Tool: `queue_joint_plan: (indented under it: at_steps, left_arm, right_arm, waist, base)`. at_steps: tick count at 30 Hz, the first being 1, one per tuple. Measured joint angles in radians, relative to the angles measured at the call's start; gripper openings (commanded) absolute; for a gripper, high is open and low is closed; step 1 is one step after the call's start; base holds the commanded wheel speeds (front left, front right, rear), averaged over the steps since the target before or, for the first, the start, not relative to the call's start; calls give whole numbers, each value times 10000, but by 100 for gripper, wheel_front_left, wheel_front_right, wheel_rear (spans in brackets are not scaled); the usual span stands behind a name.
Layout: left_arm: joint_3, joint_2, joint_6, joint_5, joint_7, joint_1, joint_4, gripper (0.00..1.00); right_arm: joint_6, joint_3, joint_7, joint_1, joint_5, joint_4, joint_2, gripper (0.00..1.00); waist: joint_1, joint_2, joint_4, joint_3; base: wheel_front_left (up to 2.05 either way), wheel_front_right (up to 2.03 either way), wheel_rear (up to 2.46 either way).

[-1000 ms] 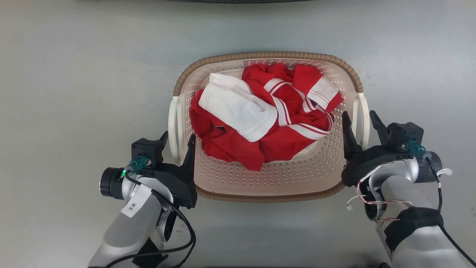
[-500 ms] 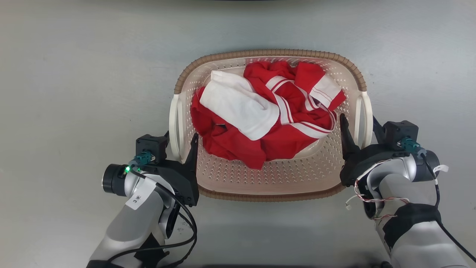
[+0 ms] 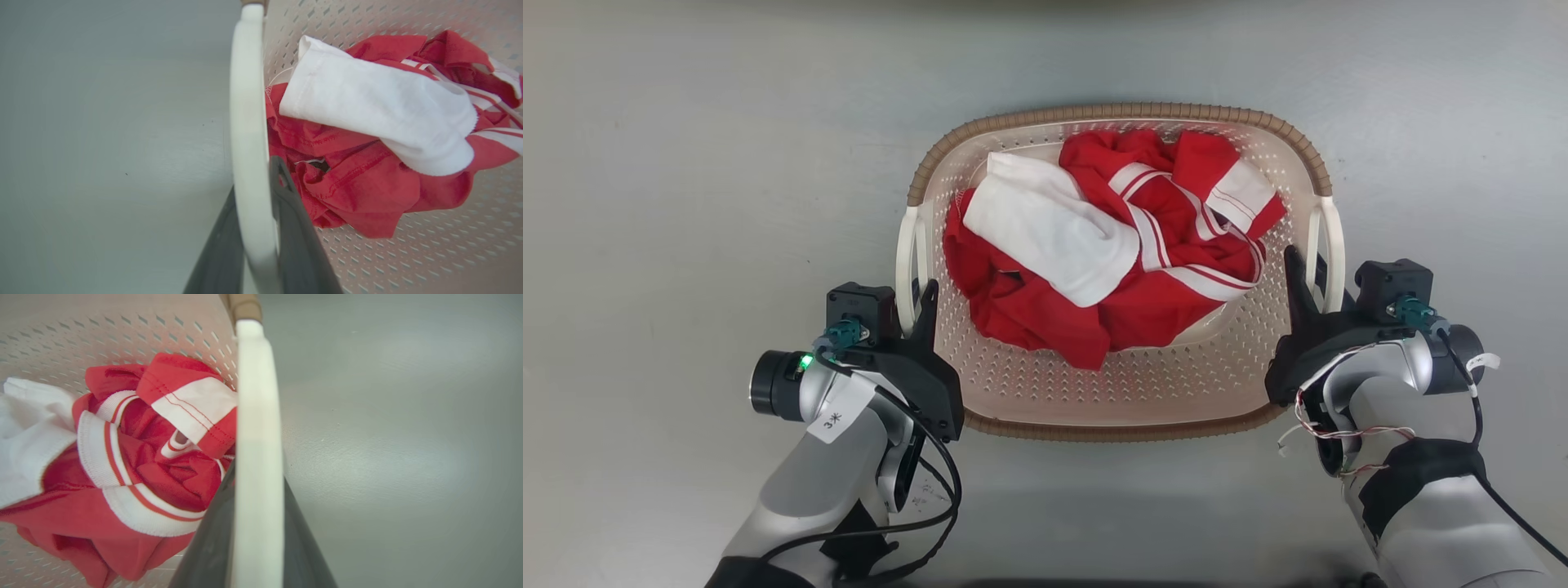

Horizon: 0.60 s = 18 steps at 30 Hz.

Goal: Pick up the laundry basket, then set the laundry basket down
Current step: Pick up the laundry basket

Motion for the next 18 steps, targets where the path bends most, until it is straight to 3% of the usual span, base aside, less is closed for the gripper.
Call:
queue_joint_plan:
  at_steps: [18]
  left_arm:
    - [-430, -35, 6, -539, -2, 41, 871, 0]
  right_arm:
    - [-295, 1292, 8, 239, 1043, 462, 12, 0]
  waist:
    - [1, 1, 86, -1065]
  base:
    - [0, 0, 0]
